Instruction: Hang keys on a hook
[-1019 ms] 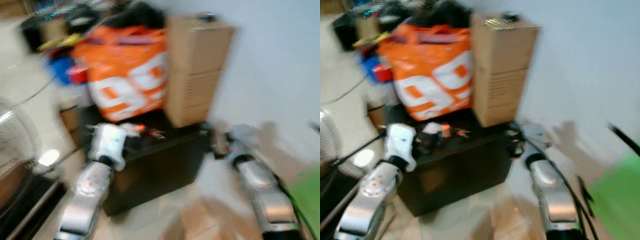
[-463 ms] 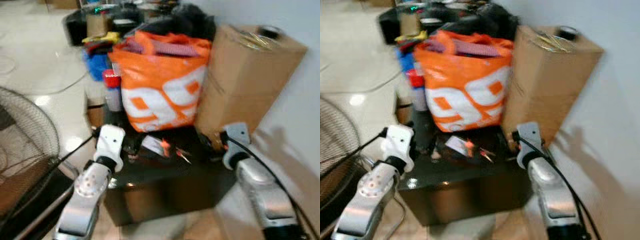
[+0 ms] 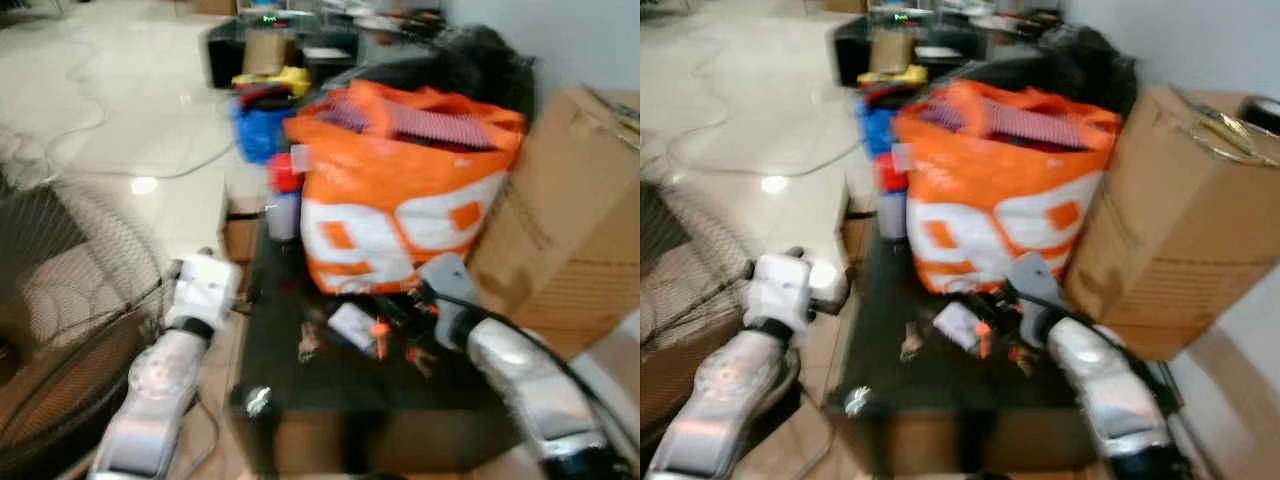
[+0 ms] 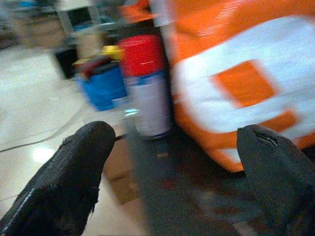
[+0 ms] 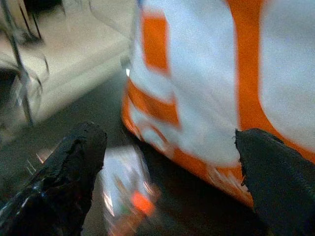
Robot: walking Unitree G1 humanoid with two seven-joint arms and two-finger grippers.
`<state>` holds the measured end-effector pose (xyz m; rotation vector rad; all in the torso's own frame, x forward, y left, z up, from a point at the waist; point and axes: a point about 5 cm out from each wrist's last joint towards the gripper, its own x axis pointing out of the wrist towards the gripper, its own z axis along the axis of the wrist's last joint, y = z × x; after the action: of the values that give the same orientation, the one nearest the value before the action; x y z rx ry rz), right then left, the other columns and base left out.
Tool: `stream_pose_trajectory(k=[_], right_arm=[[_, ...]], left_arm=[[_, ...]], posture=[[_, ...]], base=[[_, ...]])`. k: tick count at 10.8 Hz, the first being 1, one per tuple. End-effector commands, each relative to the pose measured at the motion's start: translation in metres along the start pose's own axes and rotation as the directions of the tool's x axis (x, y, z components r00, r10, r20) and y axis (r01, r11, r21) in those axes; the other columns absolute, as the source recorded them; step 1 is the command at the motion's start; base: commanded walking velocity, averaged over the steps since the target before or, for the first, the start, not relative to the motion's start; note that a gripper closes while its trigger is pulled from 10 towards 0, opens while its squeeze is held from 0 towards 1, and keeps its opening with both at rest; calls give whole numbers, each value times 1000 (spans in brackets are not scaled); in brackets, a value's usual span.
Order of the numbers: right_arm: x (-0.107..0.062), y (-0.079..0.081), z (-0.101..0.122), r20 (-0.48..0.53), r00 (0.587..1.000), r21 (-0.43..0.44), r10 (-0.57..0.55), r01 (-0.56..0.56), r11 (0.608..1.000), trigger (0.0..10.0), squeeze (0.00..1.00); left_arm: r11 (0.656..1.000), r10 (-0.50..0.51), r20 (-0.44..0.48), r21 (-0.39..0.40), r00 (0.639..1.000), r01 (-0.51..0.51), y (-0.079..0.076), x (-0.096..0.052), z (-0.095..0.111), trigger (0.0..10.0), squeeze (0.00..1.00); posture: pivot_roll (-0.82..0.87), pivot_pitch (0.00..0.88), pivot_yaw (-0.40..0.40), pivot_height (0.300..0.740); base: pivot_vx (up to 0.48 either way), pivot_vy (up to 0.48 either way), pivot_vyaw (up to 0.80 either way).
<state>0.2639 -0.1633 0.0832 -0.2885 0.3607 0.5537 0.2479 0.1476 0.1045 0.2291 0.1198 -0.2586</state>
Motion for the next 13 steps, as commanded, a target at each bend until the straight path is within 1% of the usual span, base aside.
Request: stream_pose_trajectory(k=[1, 3, 4, 5, 6, 7, 8, 9, 10, 11, 12, 13], right_arm=[[3, 8, 5, 20, 997, -39, 72, -72, 997, 10000, 1000], [6, 16, 2, -9, 989, -96, 151, -151, 984, 10000, 1000], [11, 21, 1, -22, 981, -121, 195, -196, 973, 10000, 0], [19, 26, -2, -41, 973, -151, 227, -231, 961, 10000, 0], [32, 39, -8, -75, 955, -186, 288, -297, 936, 10000, 0], [39, 48, -14, -108, 943, -225, 316, -333, 916, 10000, 0], [50, 55, -26, -154, 944, -215, 291, -319, 923, 10000, 0], [54, 54, -31, -167, 954, -169, 251, -278, 945, 10000, 0], [57, 51, -35, -172, 962, -91, 214, -231, 969, 10000, 0], [59, 52, -37, -163, 960, -46, 228, -238, 970, 10000, 0], [59, 65, -36, -131, 936, -66, 326, -336, 939, 6353, 0], [59, 79, -36, -123, 907, -128, 403, -417, 900, 6392, 0]], left_arm=[[1000, 3, -20, 29, 1000, -2, 6, -3, -3, 10000, 0], [999, -18, -42, 36, 999, 19, 6, -5, -6, 10000, 0], [997, -52, -76, 47, 996, 56, 5, -9, -13, 10000, 0], [994, -87, -128, 60, 988, 95, 5, -13, -22, 10000, 0], [987, -119, -176, 81, 977, 135, 7, -18, -30, 10000, 0], [982, -141, -199, 96, 970, 162, 8, -24, -34, 10000, 0], [975, -163, -225, 111, 961, 192, 11, -36, -37, 10000, 0], [973, -172, -232, 110, 958, 201, 11, -41, -38, 10000, 0], [972, -181, -238, 108, 954, 211, 12, -46, -39, 10000, 0], [969, -200, -245, 97, 949, 229, 11, -50, -43, 10000, 0], [958, -244, -292, 74, 925, 276, 3, -55, -66, 10000, 0], [954, -257, -330, 66, 908, 294, -1, -56, -84, 10000, 0]], posture=[[18, 0, -43, 740], [21, 0, -51, 740], [20, 0, -51, 740], [16, 0, -51, 740], [15, 0, -52, 740], [28, 16, -60, 740], [43, 54, -72, 740], [51, 70, -79, 740], [58, 89, -86, 740], [61, 105, -91, 740], [65, 117, -94, 740], [67, 124, -95, 740]], base=[[0, 0, 0], [0, 0, 0], [0, 0, 0], [0, 0, 0], [0, 0, 0], [0, 0, 0], [0, 0, 0], [0, 0, 0], [0, 0, 0], [0, 0, 0], [0, 0, 0], [0, 0, 0]])
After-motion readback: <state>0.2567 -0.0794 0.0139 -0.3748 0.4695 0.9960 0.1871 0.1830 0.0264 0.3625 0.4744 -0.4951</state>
